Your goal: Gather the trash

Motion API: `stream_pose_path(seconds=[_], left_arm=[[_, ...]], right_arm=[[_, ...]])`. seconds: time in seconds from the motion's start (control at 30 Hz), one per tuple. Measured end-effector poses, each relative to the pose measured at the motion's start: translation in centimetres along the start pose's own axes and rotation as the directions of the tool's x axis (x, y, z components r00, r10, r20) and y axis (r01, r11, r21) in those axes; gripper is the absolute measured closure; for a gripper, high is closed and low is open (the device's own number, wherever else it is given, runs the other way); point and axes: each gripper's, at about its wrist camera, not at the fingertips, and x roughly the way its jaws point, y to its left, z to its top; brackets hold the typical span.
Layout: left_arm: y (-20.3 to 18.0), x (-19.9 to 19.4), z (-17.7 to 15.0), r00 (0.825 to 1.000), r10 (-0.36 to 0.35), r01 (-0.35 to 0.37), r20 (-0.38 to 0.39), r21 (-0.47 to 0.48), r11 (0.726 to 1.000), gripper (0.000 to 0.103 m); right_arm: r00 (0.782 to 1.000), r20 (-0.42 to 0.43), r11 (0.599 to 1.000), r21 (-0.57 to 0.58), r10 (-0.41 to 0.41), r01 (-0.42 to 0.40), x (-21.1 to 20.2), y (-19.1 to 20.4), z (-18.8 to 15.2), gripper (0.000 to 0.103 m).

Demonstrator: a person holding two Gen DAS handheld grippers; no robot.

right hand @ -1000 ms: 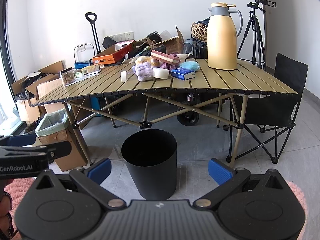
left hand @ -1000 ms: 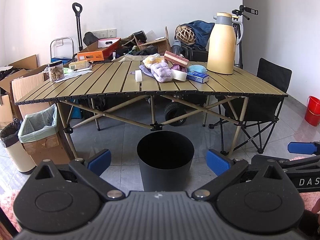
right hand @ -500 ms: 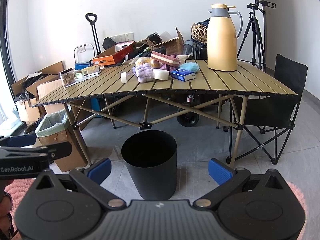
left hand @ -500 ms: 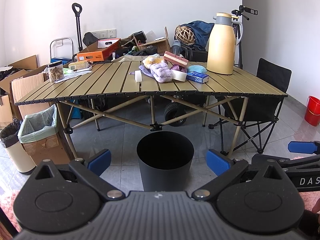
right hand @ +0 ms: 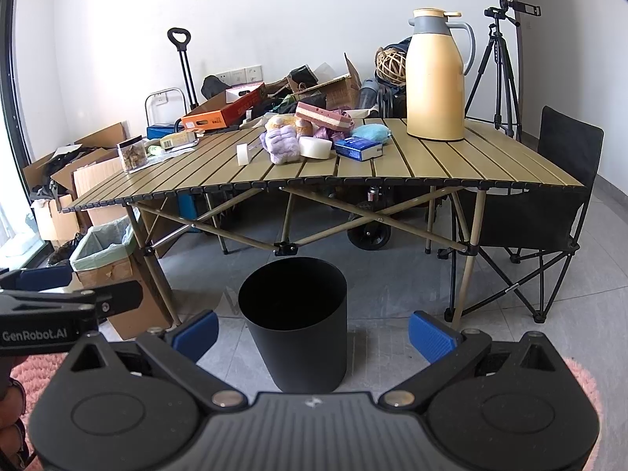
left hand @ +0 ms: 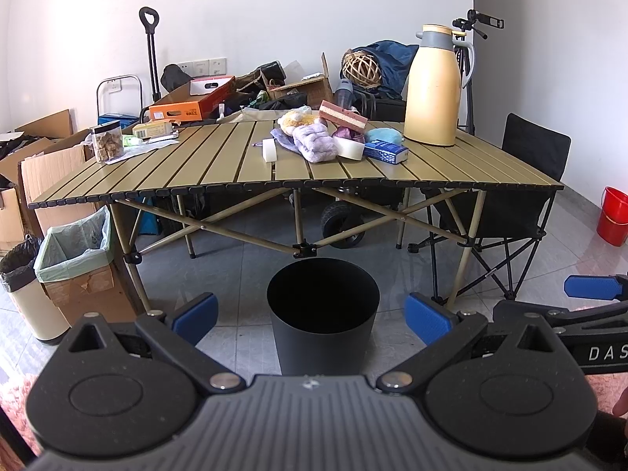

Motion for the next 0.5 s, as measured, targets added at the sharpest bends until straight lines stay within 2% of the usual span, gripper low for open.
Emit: stream_pose_path(seconds=[0.5], left_arm=[[-0.15, -0.19, 0.15, 1.0, 0.0, 0.0, 0.003, 0.001, 1.0, 0.0]], right_arm=[[1.0, 0.008, 1.0, 0.001, 0.0, 0.0, -0.15, -0.06, 0.25, 0.0]])
